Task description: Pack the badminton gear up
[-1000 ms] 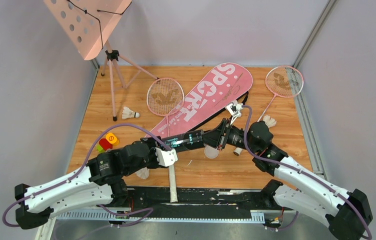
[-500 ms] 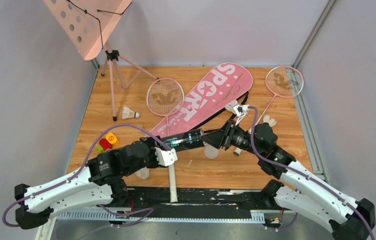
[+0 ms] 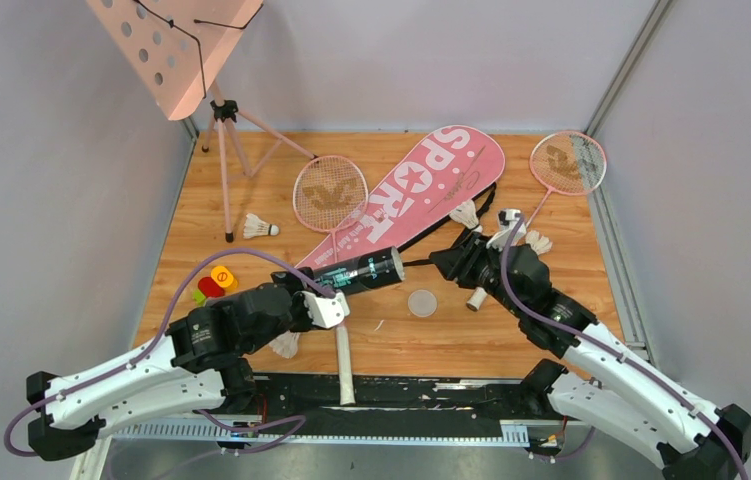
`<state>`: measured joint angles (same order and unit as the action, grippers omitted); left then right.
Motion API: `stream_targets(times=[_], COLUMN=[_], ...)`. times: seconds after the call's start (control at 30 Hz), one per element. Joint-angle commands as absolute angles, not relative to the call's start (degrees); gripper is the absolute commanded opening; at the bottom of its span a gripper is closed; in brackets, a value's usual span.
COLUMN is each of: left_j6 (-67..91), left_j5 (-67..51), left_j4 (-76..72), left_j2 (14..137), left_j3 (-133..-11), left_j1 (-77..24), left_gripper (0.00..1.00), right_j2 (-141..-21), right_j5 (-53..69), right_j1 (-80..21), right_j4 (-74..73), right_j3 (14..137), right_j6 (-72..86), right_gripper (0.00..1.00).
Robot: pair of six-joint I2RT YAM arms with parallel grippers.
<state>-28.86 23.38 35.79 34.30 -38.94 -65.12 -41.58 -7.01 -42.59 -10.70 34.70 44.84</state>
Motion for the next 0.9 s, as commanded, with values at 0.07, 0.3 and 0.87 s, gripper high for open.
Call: stream_targets(times=[0.07,0.3,0.87], left_j6=[-28.91,-28.85,-28.76], left_j5=[24.61,24.42,22.25], left_j4=[32.43,32.32,32.01], left_j2=[33.39,33.33,32.78], left_j3=[-39.72,-39.82,-39.58], left_j1=[-64.95,-64.95,-65.01], left_gripper=[0.43,0.43,0.43], right_j2=[-44.56,-49.91,-74.11], right_j5=[-6.18,-16.33,-1.02], right_j1=[-42.01,-36.07,4.20], right_j4=[-10.04,-12.46,-27.01], right_j3=[39.97,42.15,59.73], right_j6=[38.06,38.10,21.91], right_gripper=[0.40,0.52,0.62])
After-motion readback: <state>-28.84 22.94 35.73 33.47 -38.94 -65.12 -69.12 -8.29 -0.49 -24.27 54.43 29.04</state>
